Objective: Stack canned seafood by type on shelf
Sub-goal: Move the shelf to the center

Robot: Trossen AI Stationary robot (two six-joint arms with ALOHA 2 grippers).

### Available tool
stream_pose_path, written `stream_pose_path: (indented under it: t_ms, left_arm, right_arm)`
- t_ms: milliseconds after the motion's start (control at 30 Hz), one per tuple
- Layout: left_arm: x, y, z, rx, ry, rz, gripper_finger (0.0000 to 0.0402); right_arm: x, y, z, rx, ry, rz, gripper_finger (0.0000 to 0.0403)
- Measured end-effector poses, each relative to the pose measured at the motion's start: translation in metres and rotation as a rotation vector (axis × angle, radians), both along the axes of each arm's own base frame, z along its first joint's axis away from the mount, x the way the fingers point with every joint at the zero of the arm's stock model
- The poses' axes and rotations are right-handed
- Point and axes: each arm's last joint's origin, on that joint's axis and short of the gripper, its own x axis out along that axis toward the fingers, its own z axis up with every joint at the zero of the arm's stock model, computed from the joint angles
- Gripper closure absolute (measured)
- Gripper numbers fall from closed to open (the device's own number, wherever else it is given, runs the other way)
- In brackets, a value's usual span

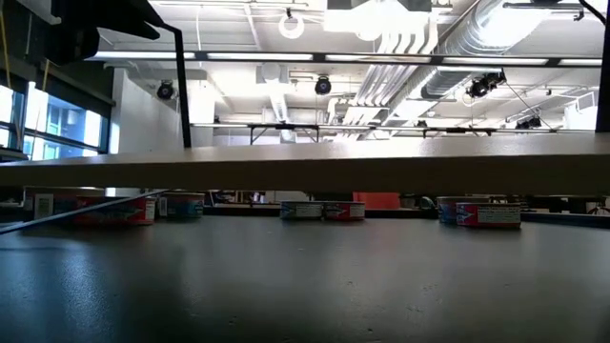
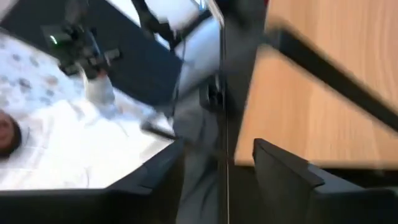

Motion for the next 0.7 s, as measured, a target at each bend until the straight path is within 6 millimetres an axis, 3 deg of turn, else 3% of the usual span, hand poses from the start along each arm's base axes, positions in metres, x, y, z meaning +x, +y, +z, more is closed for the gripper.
stream_pose_path:
  t_ms: [167,367,533,700]
  left_arm:
    - [0.0,0.0,0.0,0.001,0.0,0.0,0.0359]
    - [0.0,0.0,0.0,-0.006,-0.003,0.006,0.0359]
    - [0.0,0.0,0.001,-0.009,-0.014,0.02,0.0359]
    - [0.001,0.001,0.001,0.02,-0.024,0.026,0.0359]
  right_arm:
    - [0.005,0.001,0.01,0.003,-0.119,-0.045,0.017]
    - [0.013,0.001,0.008,-0.078,-0.17,-0.059,0.0168]
    - [0.021,-0.003,0.005,-0.08,-0.15,-0.106,0.019]
    - [0.027,-0.009,0.006,-0.102,-0.161,-0.148,0.0255]
